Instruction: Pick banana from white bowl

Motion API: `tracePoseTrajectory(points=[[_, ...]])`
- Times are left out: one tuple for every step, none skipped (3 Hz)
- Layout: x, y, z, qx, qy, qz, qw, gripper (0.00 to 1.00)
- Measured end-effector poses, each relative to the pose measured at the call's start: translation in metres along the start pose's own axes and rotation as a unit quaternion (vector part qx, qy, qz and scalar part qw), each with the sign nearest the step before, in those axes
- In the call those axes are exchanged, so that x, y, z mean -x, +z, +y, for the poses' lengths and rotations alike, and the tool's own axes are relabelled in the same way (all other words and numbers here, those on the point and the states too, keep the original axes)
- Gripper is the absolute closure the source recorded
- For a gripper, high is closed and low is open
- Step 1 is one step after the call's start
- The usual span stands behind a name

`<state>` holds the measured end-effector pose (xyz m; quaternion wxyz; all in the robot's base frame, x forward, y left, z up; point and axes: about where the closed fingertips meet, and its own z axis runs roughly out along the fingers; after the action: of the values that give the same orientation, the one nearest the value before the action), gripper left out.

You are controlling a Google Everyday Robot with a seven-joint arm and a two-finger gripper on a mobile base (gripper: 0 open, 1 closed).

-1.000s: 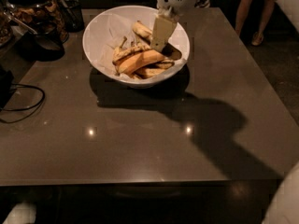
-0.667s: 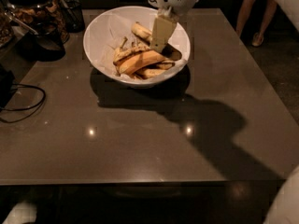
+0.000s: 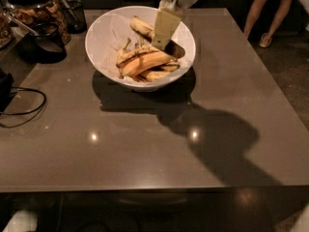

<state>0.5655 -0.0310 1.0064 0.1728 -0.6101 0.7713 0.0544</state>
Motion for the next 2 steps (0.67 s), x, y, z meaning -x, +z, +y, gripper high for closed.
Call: tracePoseTrajectory(points=[[-0.003,-0.014,0.031,0.02,-0.005,-0.011,0.9997,1.0],[-0.005,-0.021,0.049,0.033,-0.007,-0.019,0.9993,1.0]])
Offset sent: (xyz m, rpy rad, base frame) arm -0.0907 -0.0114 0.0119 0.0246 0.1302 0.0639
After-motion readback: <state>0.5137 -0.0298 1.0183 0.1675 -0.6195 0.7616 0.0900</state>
